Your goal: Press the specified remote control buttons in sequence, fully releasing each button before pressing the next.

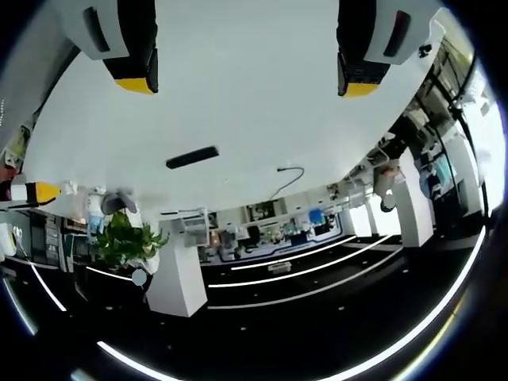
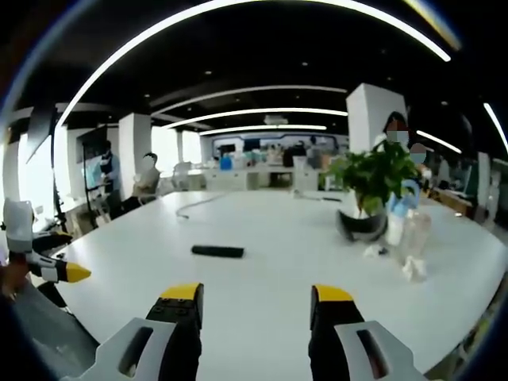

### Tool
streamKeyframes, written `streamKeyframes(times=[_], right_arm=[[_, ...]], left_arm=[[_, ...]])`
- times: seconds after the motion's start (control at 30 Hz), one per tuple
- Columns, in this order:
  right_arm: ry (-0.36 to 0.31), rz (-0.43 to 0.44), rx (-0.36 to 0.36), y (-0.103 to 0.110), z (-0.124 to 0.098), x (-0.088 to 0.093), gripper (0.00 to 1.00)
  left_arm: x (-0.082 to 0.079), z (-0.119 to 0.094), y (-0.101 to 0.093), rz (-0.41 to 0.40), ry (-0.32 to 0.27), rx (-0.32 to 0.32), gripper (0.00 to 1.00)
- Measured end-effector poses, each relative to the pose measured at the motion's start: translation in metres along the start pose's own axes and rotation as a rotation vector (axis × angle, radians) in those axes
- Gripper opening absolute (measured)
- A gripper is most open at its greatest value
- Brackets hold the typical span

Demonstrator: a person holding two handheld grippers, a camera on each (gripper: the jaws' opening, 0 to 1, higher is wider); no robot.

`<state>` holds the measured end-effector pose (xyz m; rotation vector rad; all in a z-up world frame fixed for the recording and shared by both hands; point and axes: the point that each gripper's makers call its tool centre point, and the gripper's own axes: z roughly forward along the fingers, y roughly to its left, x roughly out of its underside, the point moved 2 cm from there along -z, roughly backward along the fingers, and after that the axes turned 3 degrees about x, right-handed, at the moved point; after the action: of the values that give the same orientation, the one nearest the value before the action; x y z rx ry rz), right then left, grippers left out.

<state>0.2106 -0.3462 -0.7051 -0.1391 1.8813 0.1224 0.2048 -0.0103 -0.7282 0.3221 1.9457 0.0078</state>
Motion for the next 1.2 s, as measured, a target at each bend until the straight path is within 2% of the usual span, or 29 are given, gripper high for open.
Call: streamKeyframes(times=[0.57,0.67,0.83,0.93,1.2], right_arm=[[0.0,0.017,-0.014,0.001,-0.001,0.0,0.43],[0.001,0.018,-0.017,0.001,-0.001,0.0,0.42],[0.01,0.018,-0.03,0.004,-0.001,0.001,0.39],[0.003,0.008,-0.02,0.003,-0.001,0.0,0.41],[0.012,0.012,-0.001,-0.001,-0.002,0.001,0.31]], left_arm=[[-0.002,0.001,-0.004,0.0,0.001,0.023,0.97],[-0.001,0.003,-0.005,-0.013,0.023,0.037,0.98],[-0.011,0.003,-0.007,0.005,0.007,0.056,0.95],[-0.016,0.005,-0.009,0.022,0.004,0.067,0.95],[-0.022,0.012,-0.018,0.041,0.018,0.114,0.94]])
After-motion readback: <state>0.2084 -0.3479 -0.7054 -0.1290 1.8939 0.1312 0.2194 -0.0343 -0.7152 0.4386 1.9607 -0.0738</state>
